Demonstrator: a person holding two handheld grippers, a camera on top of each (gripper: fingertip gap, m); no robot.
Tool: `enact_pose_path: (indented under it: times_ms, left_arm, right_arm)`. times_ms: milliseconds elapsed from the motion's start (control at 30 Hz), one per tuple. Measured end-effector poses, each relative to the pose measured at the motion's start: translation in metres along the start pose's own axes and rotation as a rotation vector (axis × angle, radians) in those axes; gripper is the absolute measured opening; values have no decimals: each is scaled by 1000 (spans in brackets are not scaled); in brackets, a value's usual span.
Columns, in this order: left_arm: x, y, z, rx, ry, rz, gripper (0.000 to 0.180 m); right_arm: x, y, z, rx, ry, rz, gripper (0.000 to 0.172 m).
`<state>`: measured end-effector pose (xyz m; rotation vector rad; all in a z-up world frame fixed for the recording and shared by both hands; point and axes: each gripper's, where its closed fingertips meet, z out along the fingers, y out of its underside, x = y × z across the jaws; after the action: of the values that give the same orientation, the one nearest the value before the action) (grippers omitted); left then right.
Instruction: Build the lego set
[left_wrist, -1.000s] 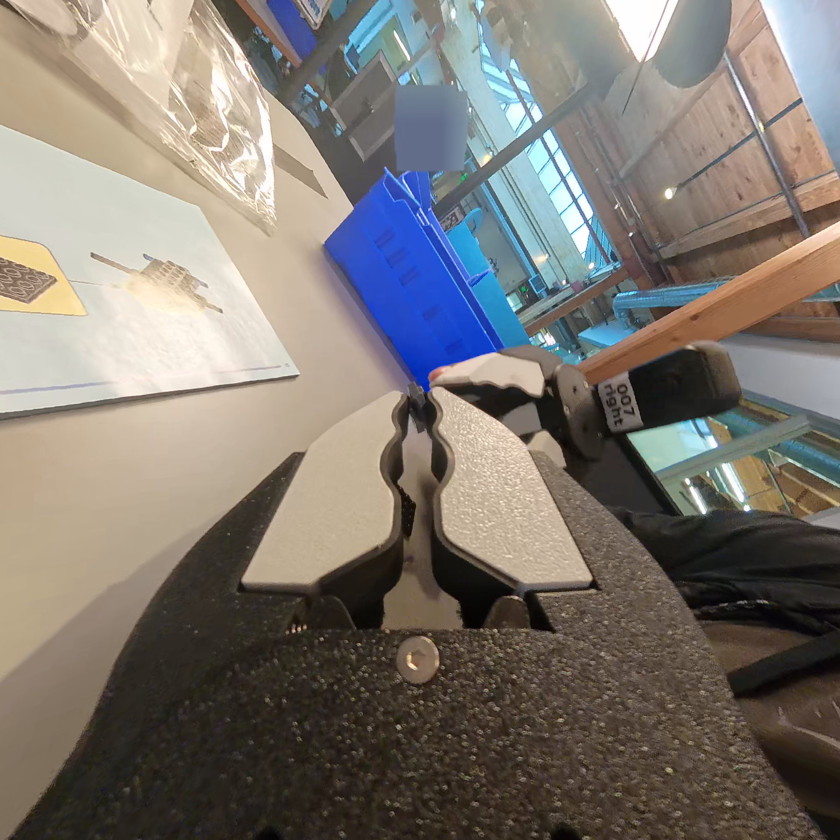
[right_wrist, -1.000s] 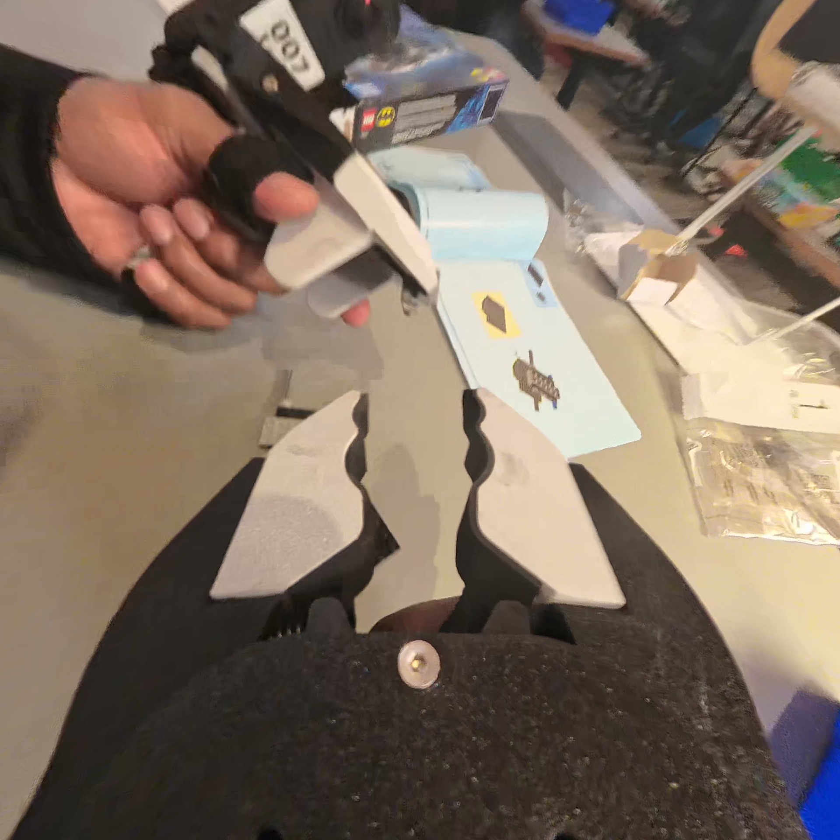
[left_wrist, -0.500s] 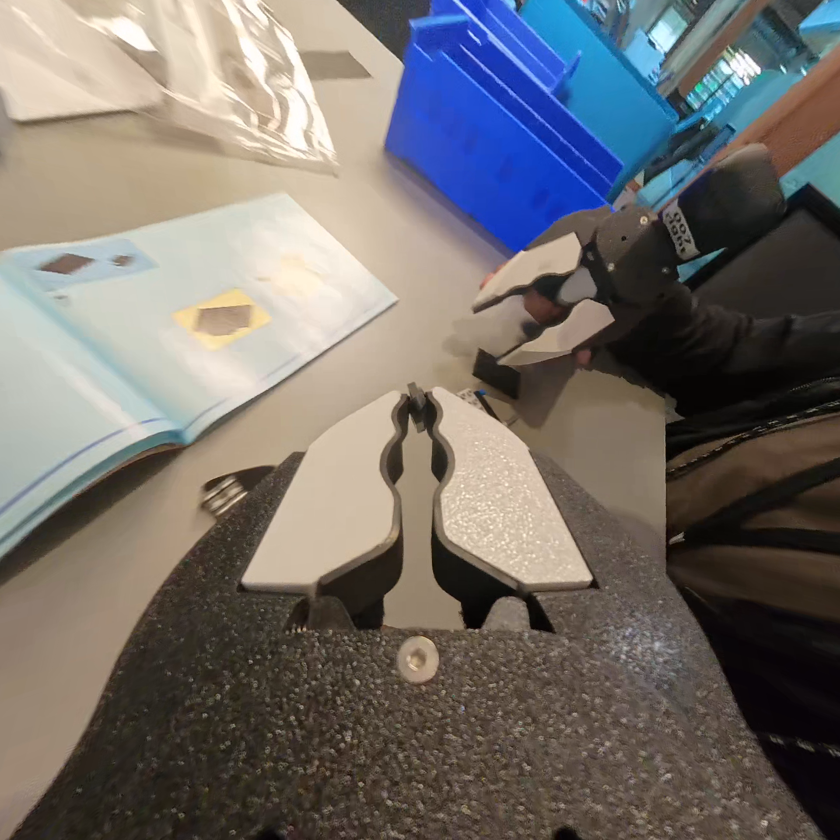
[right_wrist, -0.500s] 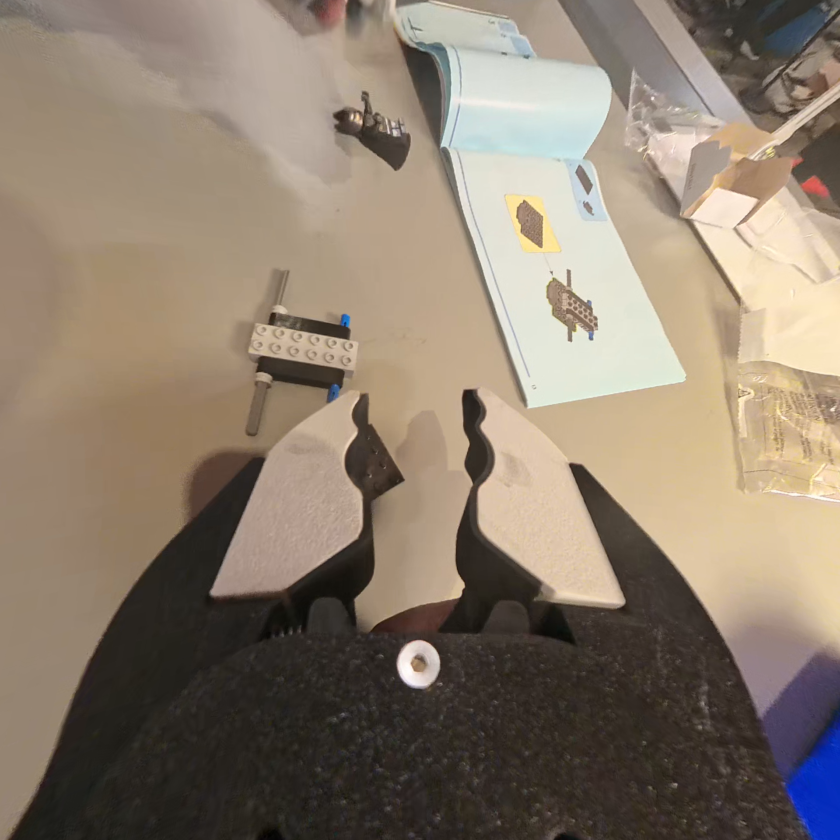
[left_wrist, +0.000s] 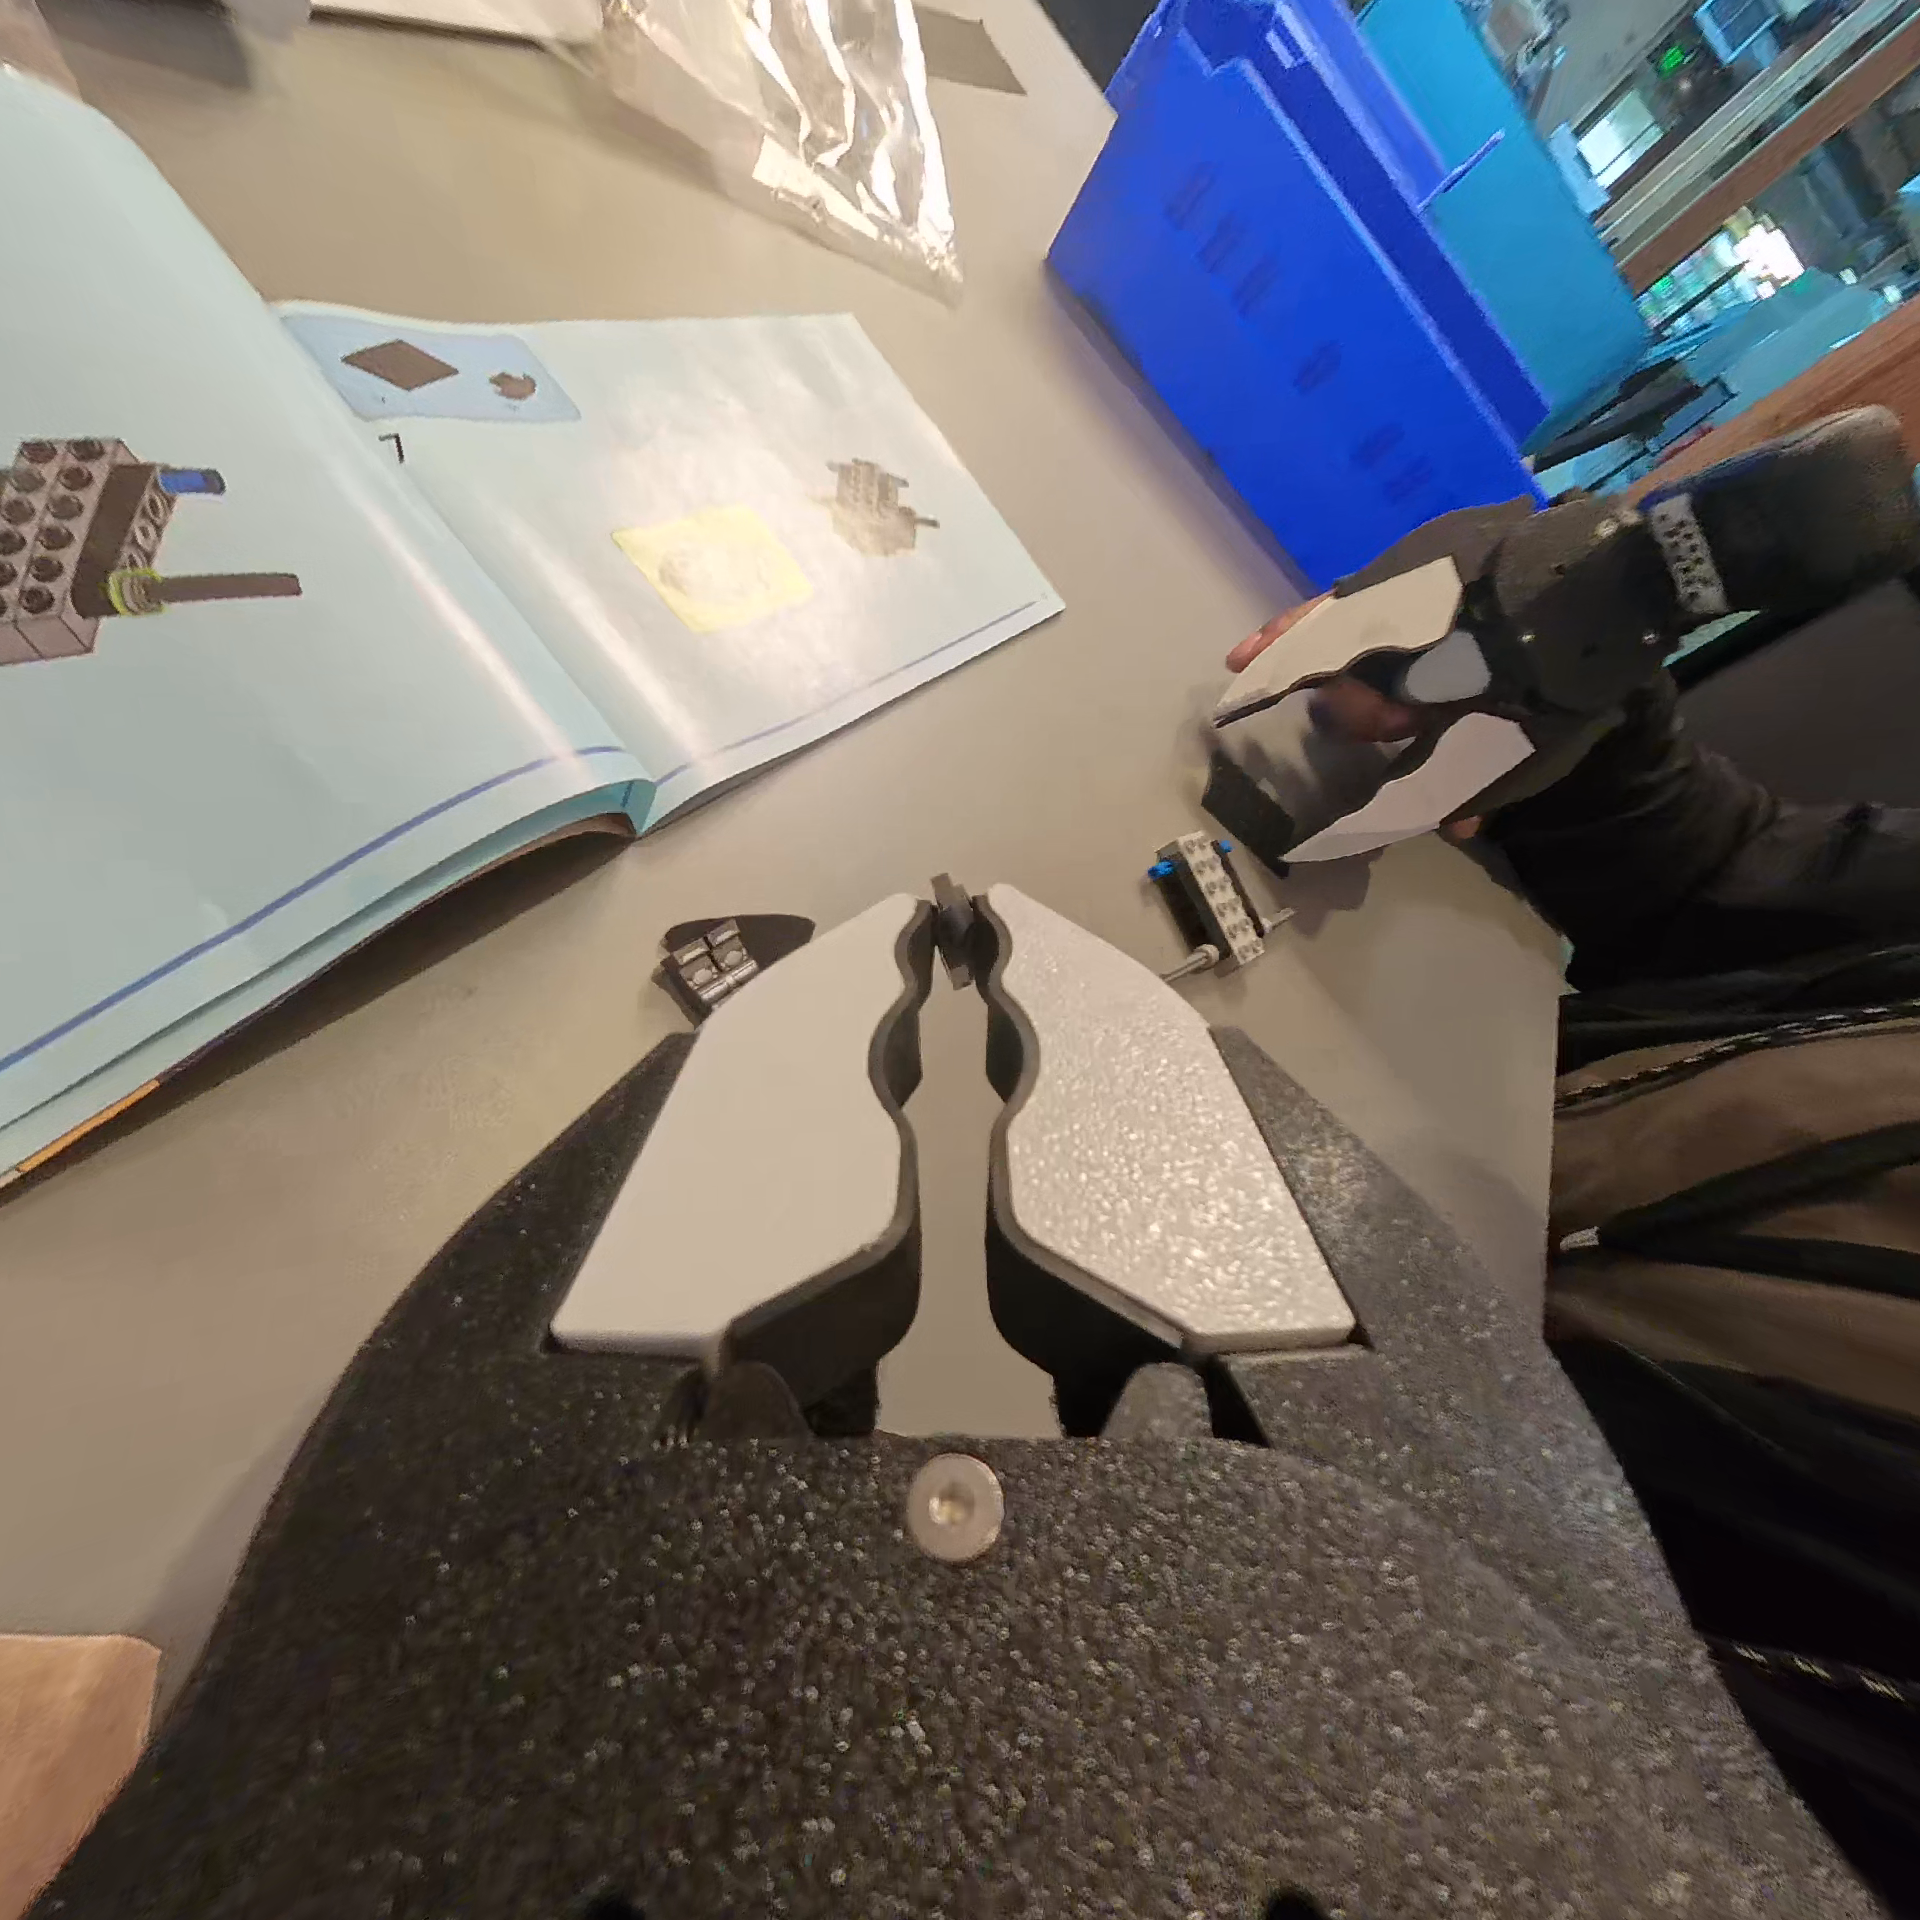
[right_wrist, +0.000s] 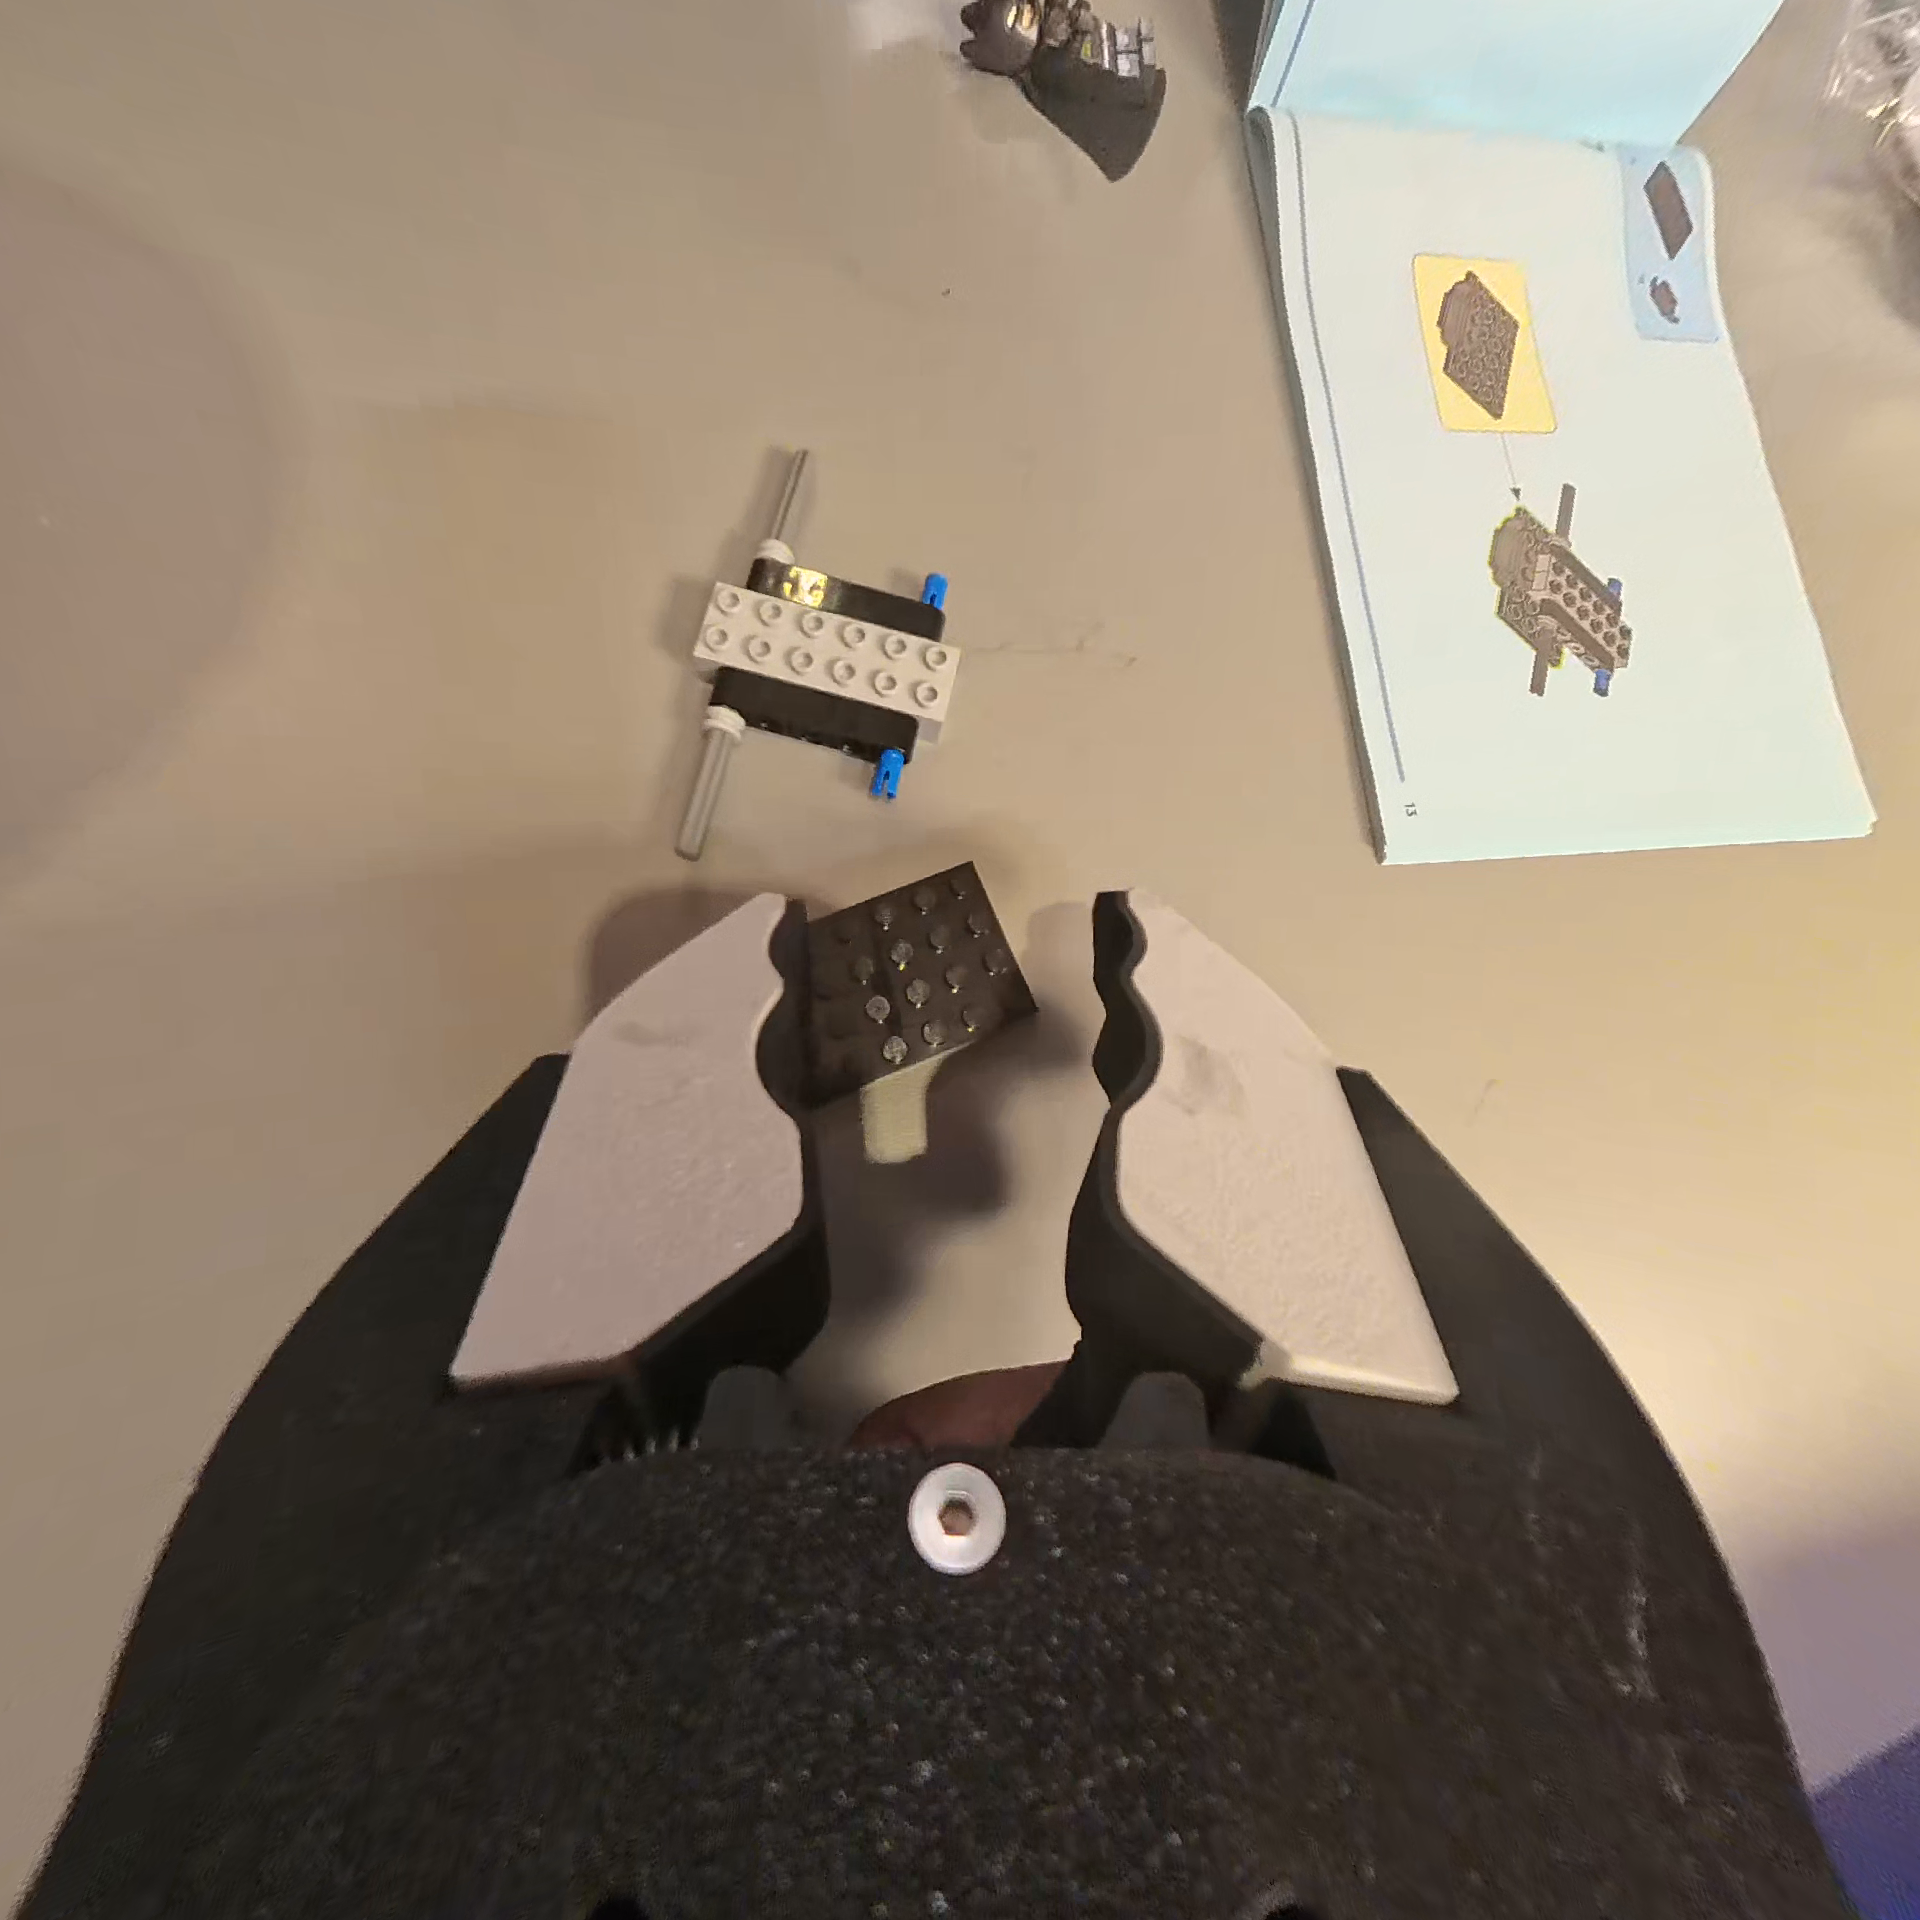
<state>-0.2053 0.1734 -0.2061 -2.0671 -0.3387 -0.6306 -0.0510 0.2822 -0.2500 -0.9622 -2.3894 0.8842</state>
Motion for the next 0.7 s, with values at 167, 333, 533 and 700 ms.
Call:
enact_pose_path:
  times_ms: [167, 333, 533, 700]
  left_arm:
    - [-5, 17, 14, -107, -78, 52, 7]
    - [-20, 37, 5, -257, -206, 152, 6]
    - [-51, 40, -23, -292, -374, 155, 6]
    - [-50, 29, -39, -214, -358, 142, 7]
  right_arm:
    - [1, 2, 3, -12, 15, -12, 52]
    - [3, 1, 2, -12, 28, -15, 52]
    - [6, 1, -1, -8, 35, -11, 51]
    - [5, 4, -2, -19, 20, -13, 52]
